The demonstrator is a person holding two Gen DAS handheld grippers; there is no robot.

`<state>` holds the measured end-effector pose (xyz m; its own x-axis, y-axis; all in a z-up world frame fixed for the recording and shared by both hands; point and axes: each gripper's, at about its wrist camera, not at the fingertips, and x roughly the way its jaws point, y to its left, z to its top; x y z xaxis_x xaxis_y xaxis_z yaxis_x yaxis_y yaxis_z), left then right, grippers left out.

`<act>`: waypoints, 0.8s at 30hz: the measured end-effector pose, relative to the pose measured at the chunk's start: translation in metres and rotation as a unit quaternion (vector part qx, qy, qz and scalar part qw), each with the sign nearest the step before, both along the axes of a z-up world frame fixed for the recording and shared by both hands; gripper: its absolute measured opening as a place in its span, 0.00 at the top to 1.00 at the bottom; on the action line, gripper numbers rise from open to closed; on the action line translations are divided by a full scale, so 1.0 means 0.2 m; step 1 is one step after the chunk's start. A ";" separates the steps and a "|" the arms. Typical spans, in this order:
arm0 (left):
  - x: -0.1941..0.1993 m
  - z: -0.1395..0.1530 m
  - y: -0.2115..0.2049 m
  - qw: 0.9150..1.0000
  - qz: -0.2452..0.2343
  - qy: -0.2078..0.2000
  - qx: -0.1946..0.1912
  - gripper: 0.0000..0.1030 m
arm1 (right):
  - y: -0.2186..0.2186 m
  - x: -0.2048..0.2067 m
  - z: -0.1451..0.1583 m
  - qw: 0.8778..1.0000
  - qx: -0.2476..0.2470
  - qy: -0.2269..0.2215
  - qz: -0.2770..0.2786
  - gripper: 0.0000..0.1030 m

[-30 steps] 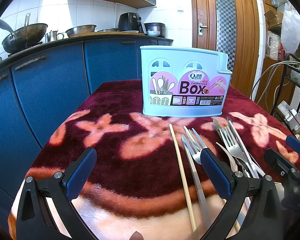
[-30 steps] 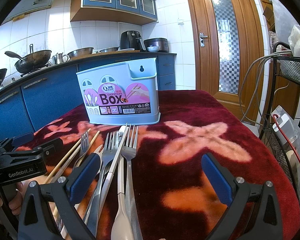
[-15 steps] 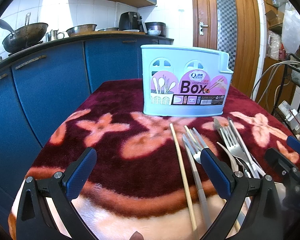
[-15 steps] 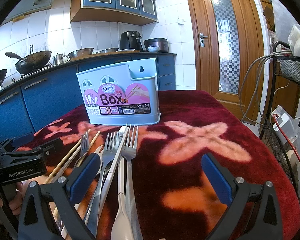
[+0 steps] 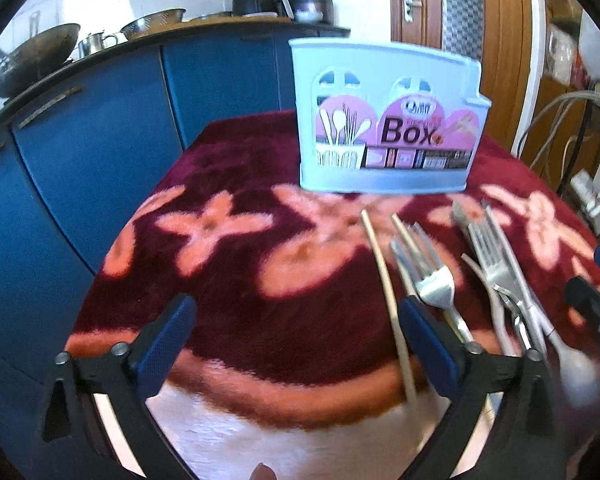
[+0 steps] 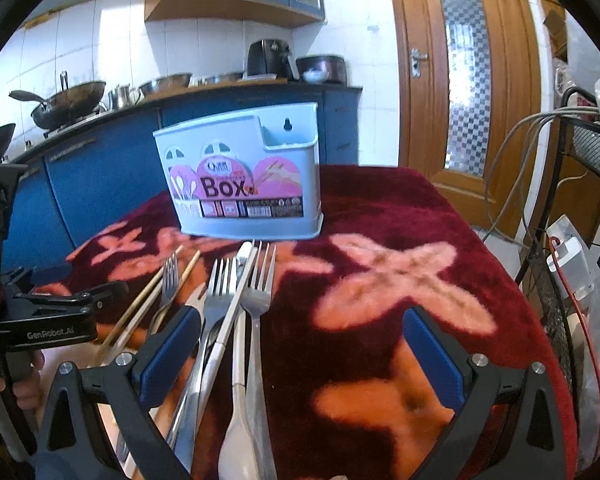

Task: Organize utensils
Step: 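Grasp a wooden chopstick with the left tool while the right tool grasps a silver fork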

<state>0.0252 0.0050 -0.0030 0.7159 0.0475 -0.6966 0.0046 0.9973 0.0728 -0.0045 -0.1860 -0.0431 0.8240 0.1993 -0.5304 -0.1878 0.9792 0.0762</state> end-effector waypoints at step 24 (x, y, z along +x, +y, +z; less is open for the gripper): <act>0.13 0.00 -0.03 0.992 -0.064 0.087 -0.062 0.33 | 0.06 0.24 -0.03 0.977 -0.022 0.188 0.094 0.67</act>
<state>0.0507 -0.0008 -0.0037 0.5796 -0.1285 -0.8047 0.1328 0.9892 -0.0624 0.0429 -0.1740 -0.0489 0.5195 0.2989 -0.8005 -0.3313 0.9340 0.1338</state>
